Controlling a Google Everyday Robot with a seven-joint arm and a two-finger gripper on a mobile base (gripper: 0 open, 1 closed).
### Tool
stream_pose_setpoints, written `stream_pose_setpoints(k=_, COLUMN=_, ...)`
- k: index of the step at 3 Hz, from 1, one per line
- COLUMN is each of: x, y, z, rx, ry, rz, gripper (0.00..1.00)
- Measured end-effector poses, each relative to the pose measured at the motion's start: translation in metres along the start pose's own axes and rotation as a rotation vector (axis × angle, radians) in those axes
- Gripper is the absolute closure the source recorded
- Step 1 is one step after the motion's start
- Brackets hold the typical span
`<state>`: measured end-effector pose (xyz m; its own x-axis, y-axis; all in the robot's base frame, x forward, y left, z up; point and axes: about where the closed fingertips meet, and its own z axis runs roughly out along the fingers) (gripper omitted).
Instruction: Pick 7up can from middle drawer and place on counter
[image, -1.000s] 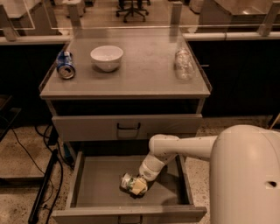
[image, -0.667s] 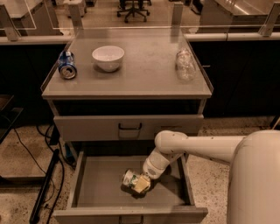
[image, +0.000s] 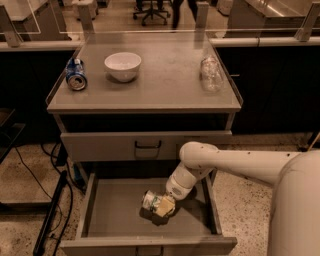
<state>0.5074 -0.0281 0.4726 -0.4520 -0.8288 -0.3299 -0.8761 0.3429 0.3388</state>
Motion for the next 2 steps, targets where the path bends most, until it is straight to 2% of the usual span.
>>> stream_pose_setpoints(k=1, x=-0.0052, y=0.0132, z=-0.0489, rx=0.036, ry=0.007, rz=-0.035, gripper=1.00)
stream_pose_setpoints(k=2, x=-0.0052, y=0.0132, z=-0.0490, rx=0.037, ry=0.007, rz=-0.035, gripper=1.00)
